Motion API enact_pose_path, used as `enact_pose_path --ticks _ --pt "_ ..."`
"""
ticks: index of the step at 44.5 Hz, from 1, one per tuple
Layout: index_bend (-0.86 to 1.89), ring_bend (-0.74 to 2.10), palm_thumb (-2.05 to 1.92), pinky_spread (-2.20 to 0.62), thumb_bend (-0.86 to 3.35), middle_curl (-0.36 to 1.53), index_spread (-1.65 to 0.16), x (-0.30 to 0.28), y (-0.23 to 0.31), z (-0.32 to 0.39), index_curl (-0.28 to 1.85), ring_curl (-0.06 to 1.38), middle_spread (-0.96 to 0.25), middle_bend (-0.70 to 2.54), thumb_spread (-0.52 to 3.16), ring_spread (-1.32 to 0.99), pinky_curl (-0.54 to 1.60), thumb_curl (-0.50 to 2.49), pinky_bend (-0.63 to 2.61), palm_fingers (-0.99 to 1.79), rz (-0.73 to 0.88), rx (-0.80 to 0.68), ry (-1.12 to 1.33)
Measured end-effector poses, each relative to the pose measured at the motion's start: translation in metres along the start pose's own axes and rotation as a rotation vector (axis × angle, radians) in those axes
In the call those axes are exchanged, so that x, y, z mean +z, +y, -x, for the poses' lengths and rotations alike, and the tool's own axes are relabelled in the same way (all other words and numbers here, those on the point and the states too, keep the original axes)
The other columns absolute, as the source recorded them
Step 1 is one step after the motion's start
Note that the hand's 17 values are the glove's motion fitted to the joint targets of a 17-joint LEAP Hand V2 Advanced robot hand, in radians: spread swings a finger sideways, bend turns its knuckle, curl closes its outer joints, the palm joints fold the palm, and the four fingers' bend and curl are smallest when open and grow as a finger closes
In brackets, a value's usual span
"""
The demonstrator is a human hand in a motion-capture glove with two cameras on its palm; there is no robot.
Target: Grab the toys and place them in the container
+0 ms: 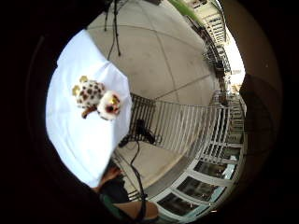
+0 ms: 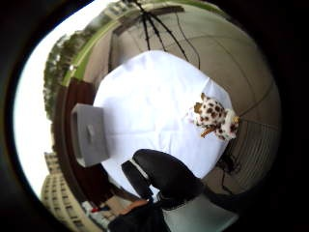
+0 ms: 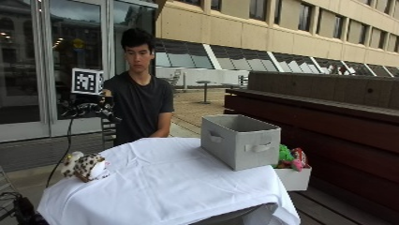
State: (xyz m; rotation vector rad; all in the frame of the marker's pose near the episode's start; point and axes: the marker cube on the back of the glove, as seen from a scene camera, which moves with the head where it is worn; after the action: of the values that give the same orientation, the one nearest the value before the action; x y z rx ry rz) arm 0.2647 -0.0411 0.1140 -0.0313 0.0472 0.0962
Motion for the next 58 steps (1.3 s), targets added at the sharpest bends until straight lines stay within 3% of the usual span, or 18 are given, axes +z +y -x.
enact_pose_path --ticks 6,24,34,41,58 --pt "0.06 0.2 -0.11 -0.02 -0.09 0.35 -0.28 0.059 0.001 -0.014 0.15 0.31 -0.05 0.17 0.92 -0.19 0.32 0.2 0.73 -0.2 0.086 0.13 -0.028" --pt "0.06 0.19 -0.04 0.0 -0.05 0.34 -0.28 0.157 0.007 -0.025 0.12 0.32 -0.05 0.17 0.89 -0.17 0.33 0.21 0.72 -0.21 0.158 0.1 -0.069" --pt "0.02 0.22 0.08 0.02 0.01 0.33 -0.28 0.178 0.0 -0.024 0.09 0.33 -0.05 0.17 0.95 -0.11 0.38 0.26 0.91 -0.14 0.155 0.128 -0.051" --pt "0.09 0.34 0.4 0.02 0.16 0.36 -0.31 0.186 -0.001 -0.027 0.09 0.36 -0.08 0.23 1.02 -0.12 0.4 0.32 1.02 0.04 0.132 0.153 -0.124" --pt "0.29 0.66 0.94 -0.21 0.47 0.42 -0.41 0.165 -0.002 -0.033 0.19 0.42 -0.3 0.34 1.02 -0.45 0.34 0.52 0.89 0.62 0.079 0.19 -0.047"
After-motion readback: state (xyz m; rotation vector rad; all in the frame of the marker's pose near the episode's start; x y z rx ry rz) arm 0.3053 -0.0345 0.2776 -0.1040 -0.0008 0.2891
